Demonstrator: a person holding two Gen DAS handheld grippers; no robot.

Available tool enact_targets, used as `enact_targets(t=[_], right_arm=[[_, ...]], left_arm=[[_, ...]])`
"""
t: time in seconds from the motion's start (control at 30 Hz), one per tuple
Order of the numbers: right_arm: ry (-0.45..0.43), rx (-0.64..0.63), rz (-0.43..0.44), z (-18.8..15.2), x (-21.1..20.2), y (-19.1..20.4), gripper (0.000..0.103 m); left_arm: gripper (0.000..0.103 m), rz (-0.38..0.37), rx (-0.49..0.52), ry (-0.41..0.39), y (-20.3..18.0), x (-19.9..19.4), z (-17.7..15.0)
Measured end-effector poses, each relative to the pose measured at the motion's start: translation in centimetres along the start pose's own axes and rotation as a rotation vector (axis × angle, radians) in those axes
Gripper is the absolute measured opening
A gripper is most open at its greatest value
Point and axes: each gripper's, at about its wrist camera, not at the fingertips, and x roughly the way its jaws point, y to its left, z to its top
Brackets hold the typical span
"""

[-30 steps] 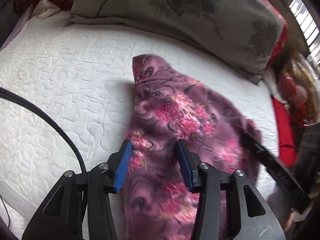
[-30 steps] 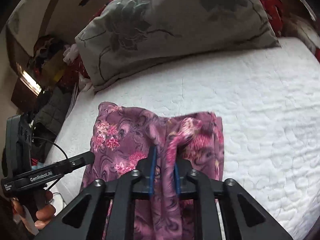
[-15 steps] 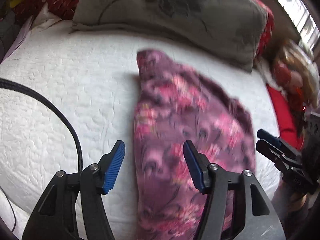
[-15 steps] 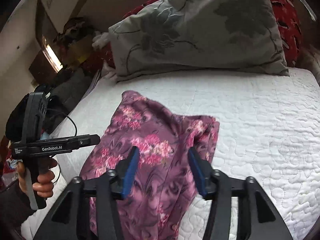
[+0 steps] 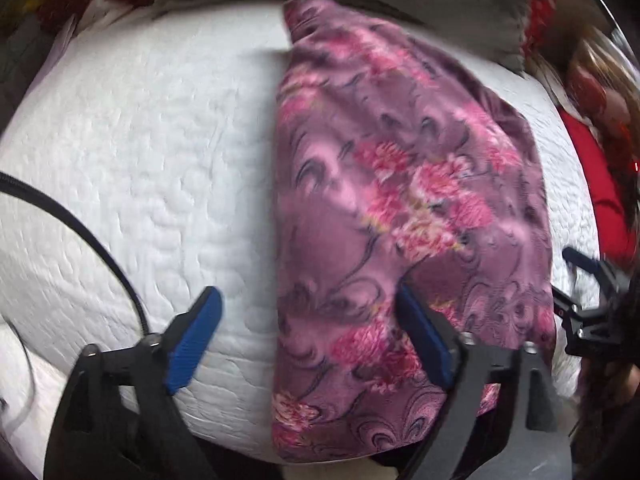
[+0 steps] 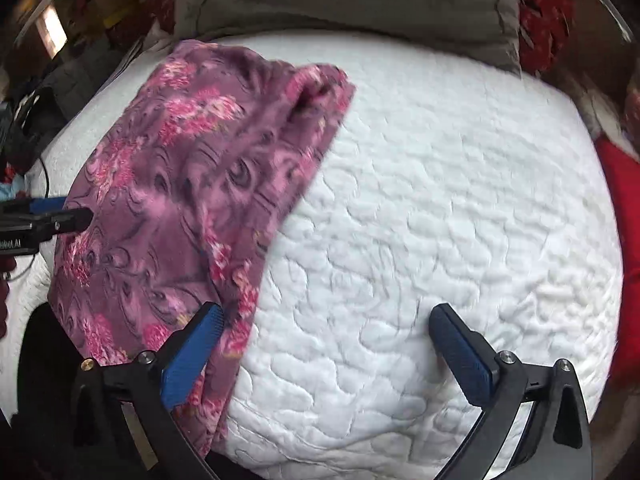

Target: Fold small clothes

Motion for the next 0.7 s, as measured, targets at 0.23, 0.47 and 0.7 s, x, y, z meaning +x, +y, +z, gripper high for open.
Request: enact_targets(t=[0.23,0.47,0.7], right_arm=[[-0.064,0.086,-0.055,-2.0,-0.5,0.2,0.103],[-0.016,0.119,-0.102,-2.7,-1.3,0.3,0.103],[-0.068,0.124,-0.212,-2.9,-6.1,1.8,0.103]], left_arm=[[0.103,-0.039,-0.068,0.089,1.0,1.3,-2.2],[0.102,-0.036,-0.021,0.064,0.7,-0.4,-6.9],[0.102,0.124,0.038,-0.108,2.5,-4.6,-9.7]])
